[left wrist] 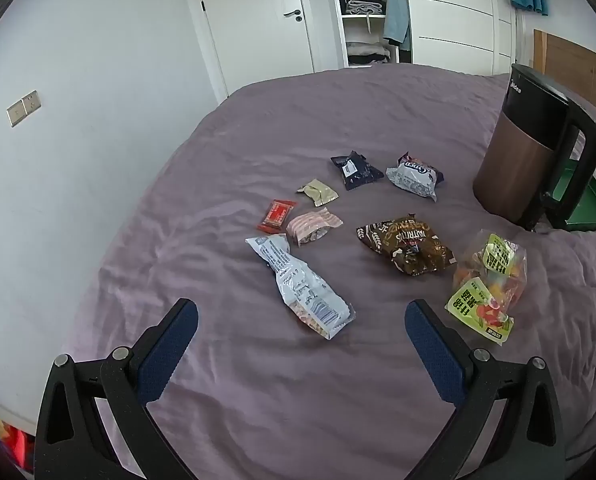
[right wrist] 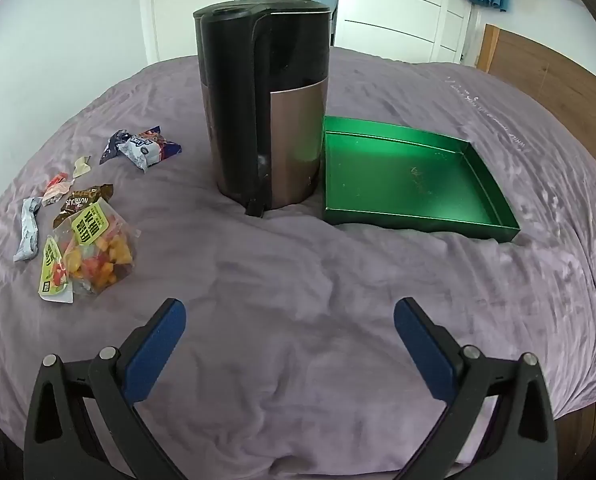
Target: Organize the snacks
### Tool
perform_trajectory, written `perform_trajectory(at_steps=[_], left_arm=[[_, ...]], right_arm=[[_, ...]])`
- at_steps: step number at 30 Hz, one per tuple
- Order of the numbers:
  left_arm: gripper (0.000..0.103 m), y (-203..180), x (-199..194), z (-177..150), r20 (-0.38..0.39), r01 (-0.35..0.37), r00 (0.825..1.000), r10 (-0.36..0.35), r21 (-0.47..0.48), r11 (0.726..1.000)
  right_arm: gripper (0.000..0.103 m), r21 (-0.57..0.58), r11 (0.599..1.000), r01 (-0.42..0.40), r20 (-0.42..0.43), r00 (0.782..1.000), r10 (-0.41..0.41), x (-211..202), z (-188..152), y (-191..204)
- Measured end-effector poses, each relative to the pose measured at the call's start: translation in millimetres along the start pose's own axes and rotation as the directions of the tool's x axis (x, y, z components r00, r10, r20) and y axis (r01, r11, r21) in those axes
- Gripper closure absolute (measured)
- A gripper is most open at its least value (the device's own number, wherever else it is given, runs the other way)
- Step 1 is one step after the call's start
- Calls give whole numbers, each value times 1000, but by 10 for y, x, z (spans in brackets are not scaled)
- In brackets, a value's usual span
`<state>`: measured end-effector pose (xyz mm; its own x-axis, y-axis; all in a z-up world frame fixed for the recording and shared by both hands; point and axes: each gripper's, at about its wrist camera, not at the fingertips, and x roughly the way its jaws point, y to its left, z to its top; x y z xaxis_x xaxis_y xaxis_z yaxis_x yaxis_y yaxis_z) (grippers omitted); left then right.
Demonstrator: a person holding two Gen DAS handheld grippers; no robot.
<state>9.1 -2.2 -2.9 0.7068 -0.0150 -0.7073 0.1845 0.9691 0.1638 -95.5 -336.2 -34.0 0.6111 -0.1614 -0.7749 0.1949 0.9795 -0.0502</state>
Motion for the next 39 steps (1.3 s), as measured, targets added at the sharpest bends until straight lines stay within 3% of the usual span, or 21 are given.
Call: perform_trajectory(at_steps=[39], left_arm=[[1, 34, 33, -39, -26, 21, 999, -21, -13, 1000]], right_arm=[[0, 5, 1000, 6, 9, 1000, -6, -34, -23, 38]])
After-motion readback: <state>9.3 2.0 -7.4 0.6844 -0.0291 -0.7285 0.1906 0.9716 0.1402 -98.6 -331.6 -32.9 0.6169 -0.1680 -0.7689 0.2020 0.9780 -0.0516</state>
